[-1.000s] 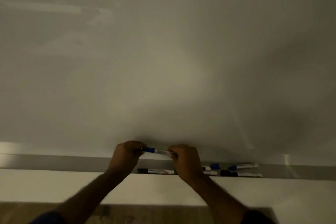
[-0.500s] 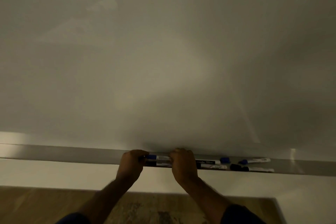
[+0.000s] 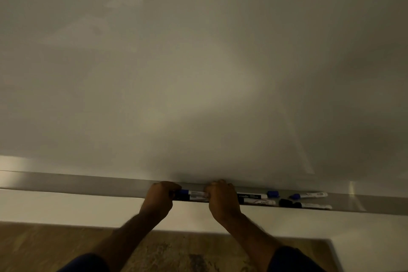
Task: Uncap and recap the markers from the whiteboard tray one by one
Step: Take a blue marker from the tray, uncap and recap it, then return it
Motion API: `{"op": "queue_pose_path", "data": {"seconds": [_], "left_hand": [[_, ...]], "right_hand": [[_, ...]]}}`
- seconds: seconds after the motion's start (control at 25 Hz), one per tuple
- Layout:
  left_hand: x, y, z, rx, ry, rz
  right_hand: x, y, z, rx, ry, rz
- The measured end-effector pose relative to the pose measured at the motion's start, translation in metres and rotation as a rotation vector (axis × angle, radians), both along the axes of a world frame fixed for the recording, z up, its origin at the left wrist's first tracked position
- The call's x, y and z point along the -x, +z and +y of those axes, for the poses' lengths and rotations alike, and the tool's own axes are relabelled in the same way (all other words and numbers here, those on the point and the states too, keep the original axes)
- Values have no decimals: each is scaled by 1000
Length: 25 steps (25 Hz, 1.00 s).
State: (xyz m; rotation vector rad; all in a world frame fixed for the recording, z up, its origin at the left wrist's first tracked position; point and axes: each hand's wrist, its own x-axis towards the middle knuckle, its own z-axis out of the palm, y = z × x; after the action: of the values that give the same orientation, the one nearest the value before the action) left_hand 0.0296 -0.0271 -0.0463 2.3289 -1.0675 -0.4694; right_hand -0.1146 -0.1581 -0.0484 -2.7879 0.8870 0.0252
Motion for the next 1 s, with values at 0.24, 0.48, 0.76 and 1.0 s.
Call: {"op": "queue_pose_path", "data": {"seconds": [0.24, 0.48, 0.76, 1.0], "left_hand": [[1, -1, 1, -4, -4, -14], [3, -3, 0, 6, 6, -20], [8, -1, -2, -14, 12, -50], [19, -1, -3, -15, 18, -90]], "right_hand": [[4, 2, -1, -13, -3, -14], [29, 13, -17, -16, -44, -102], [89, 22, -58, -3, -137, -116], [111, 21, -71, 3, -69, -73]]}}
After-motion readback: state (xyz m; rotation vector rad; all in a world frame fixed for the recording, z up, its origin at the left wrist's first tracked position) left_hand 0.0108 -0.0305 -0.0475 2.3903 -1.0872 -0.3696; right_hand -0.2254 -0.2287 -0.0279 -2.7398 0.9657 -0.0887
